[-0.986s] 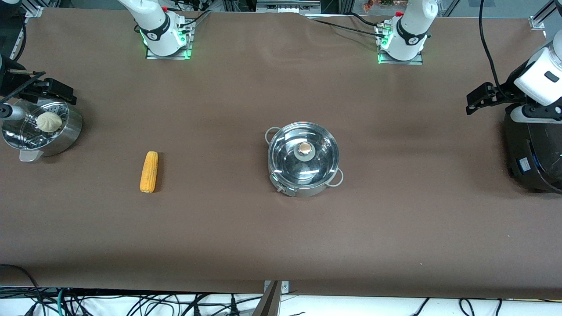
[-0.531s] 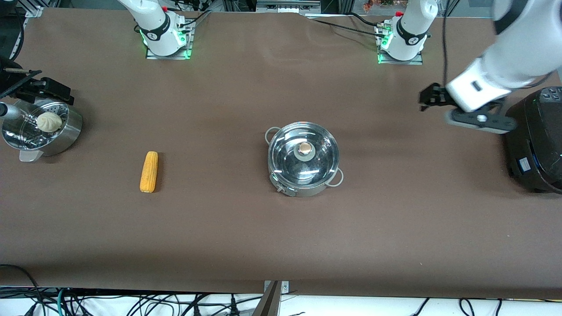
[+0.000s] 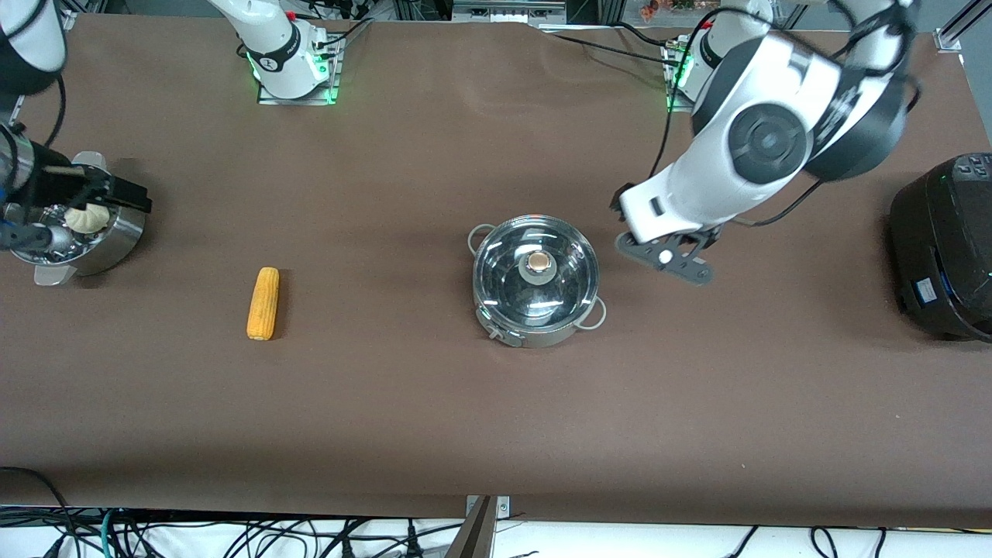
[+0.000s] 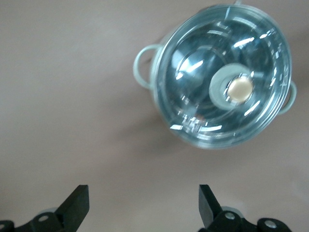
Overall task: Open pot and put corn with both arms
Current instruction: 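Reach the left gripper to the lid knob while the right gripper reaches the corn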
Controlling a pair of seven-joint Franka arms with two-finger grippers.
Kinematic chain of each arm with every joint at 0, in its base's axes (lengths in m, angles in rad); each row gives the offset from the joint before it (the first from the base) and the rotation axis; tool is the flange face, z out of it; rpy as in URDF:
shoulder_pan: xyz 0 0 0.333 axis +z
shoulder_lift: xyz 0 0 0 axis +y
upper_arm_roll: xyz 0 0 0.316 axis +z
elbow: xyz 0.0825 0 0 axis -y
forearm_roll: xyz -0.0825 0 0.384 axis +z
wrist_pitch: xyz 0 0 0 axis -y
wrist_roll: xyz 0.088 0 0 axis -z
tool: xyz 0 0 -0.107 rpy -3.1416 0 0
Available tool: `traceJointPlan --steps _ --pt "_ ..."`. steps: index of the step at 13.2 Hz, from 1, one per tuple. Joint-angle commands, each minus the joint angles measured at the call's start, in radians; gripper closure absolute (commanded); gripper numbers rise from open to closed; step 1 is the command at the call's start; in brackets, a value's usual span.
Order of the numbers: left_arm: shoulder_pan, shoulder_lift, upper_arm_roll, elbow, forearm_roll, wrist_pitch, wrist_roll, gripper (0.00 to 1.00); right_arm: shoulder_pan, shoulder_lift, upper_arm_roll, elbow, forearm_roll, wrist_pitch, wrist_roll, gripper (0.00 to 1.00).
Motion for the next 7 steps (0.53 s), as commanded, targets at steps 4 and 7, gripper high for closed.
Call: traceJointPlan --steps 4,7 --pt "-0.114 0.12 0.015 0.099 -0.019 0.099 -0.2 0.0 0.021 0.121 0.008 -0.008 0.043 0.173 0.009 0.0" --pt "-0.163 0.152 0.015 0.096 -0.018 0.185 -0.36 0.0 0.024 0.185 0.01 -0.077 0.086 0.338 0.01 0.0"
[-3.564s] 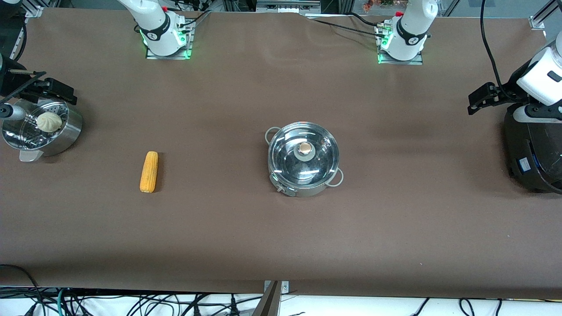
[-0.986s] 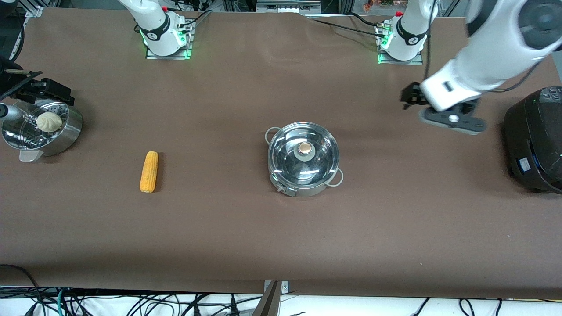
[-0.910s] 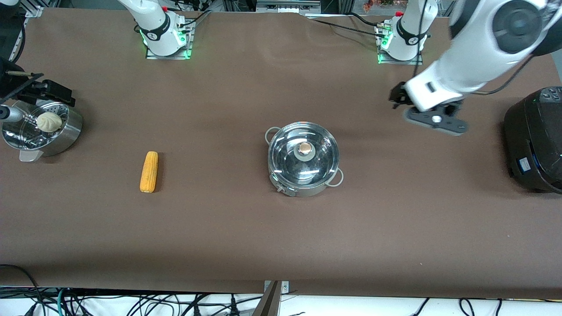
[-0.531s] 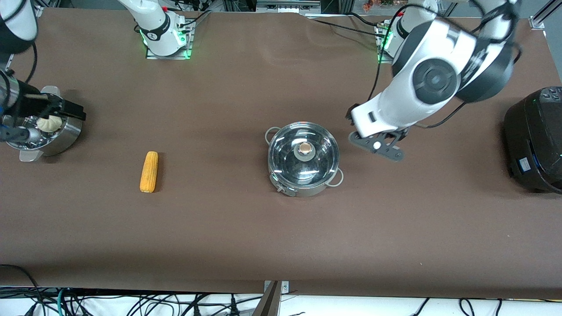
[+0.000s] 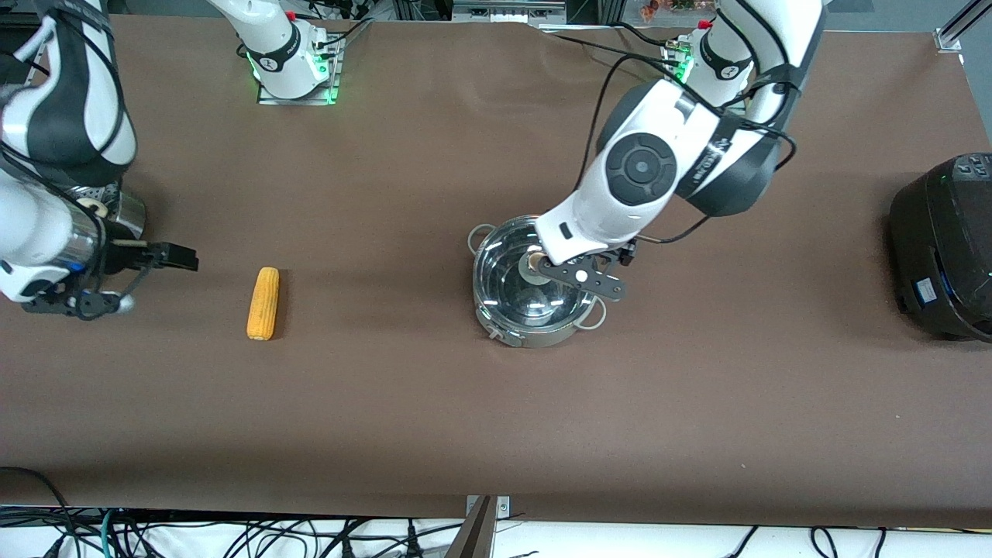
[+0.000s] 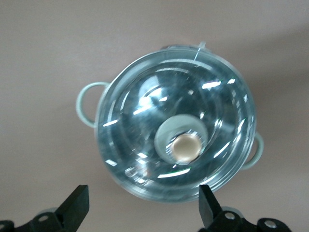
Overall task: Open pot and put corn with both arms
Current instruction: 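Reach the left gripper to the lid knob while the right gripper reaches the corn, then grasp the lid knob with the left gripper while the right gripper grasps the corn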
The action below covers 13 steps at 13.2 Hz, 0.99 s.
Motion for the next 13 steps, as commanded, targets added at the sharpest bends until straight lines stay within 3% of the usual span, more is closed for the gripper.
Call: traceJointPlan --steps 1,7,13 --pt "-0.041 0.048 0.015 0.037 -0.015 0.049 -0.116 0.0 0.011 0.054 0.005 -0.058 0.03 0.138 0.009 0.0" --pt "-0.066 0.066 0.018 -0.021 0.001 0.172 -0.152 0.0 0.014 0.123 0.031 -0.227 0.03 0.449 0.009 0.0" --pt "-0.094 0.094 0.017 -0.051 0.021 0.181 -0.142 0.0 0.014 0.209 0.034 -0.348 0.027 0.761 -0.01 0.0"
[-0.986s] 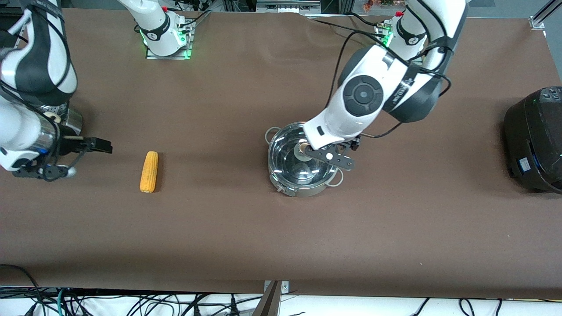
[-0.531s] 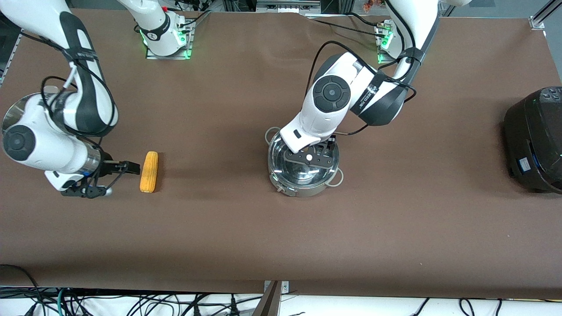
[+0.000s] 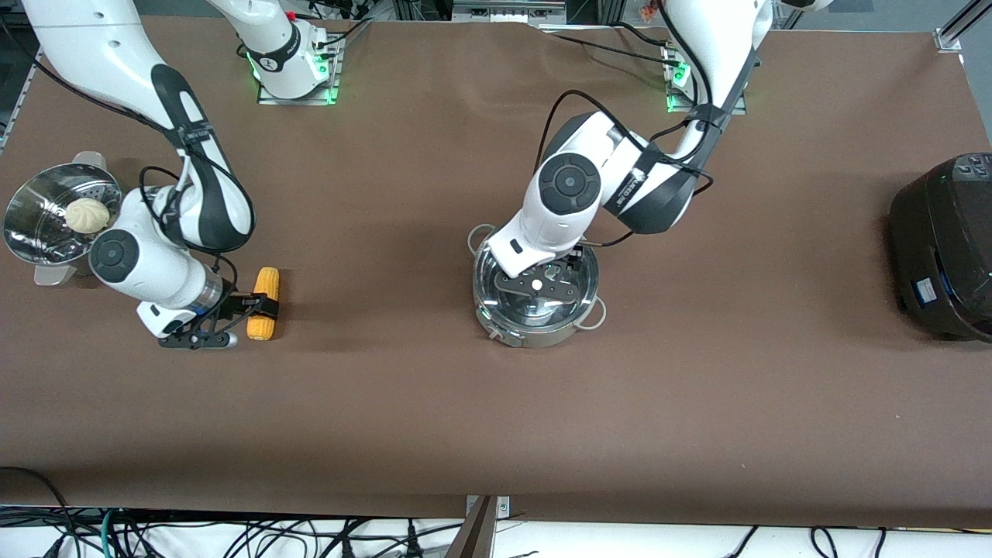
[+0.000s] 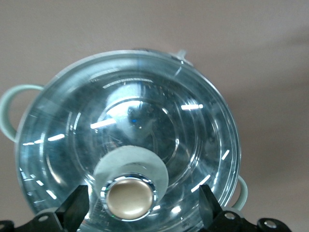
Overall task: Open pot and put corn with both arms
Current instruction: 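Grasp the lid knob with the left gripper while the right gripper grasps the corn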
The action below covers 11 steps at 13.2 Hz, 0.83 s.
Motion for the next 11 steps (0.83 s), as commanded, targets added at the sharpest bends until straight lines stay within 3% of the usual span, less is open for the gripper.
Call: traceJointPlan --steps 1,11 --pt "-0.017 -0.004 0.013 -0.014 0.02 0.013 0.0 0.0 -0.003 0.005 0.006 -0.056 0.014 0.098 -0.011 0.0" --pt "-0.008 0.006 0.013 -0.019 0.02 0.011 0.005 0.0 -0.005 -0.04 0.001 -0.174 0.013 0.175 -0.031 0.0"
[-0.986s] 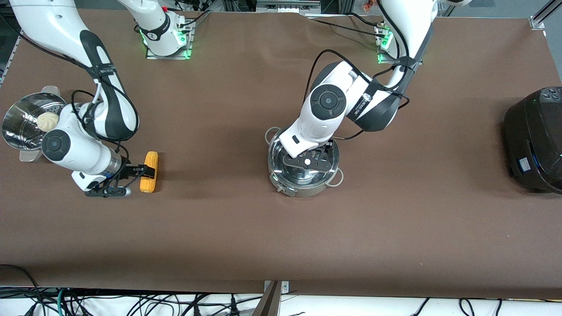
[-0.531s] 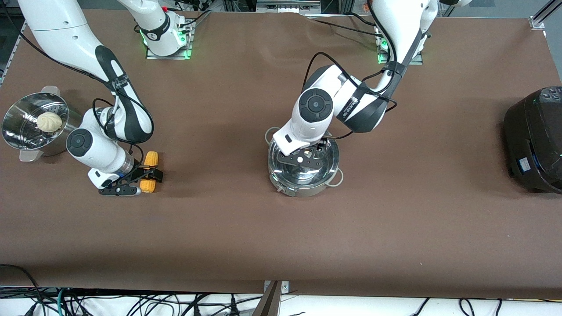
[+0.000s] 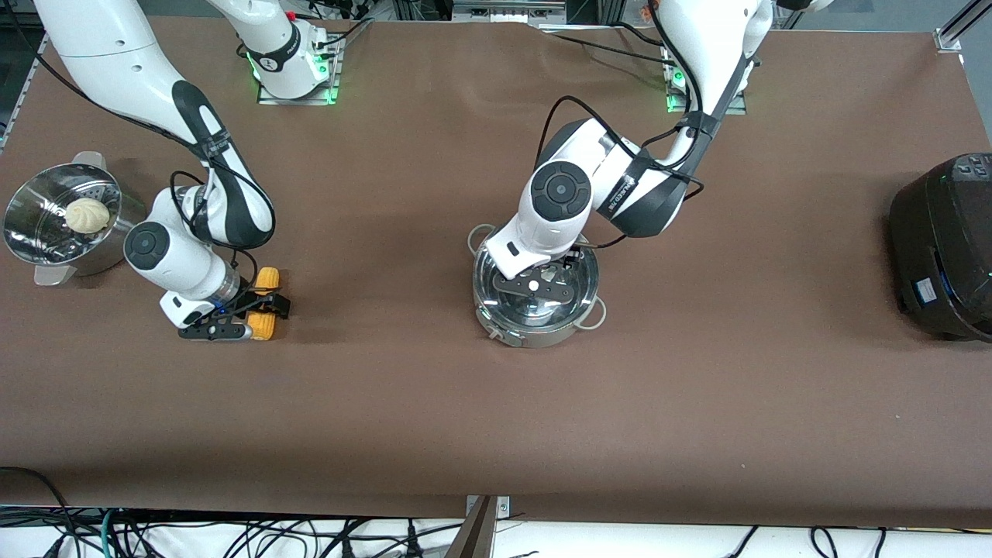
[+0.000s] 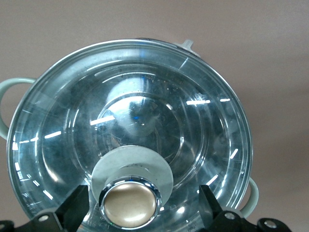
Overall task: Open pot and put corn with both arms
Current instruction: 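Grasp the lid knob with the left gripper while the right gripper grasps the corn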
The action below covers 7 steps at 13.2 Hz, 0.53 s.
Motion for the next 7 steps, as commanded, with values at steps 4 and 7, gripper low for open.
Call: traceJointPlan --steps 4,7 --pt "-0.004 -0.003 0.003 -0.011 0.02 0.01 0.003 0.33 -0.005 -0.066 0.0 -0.074 0.013 0.018 -0.023 0.08" --pt "-0.004 -0.006 0.005 -0.011 0.02 0.002 0.002 0.79 -0.003 -0.063 0.0 -0.072 0.011 0.016 -0.024 0.76"
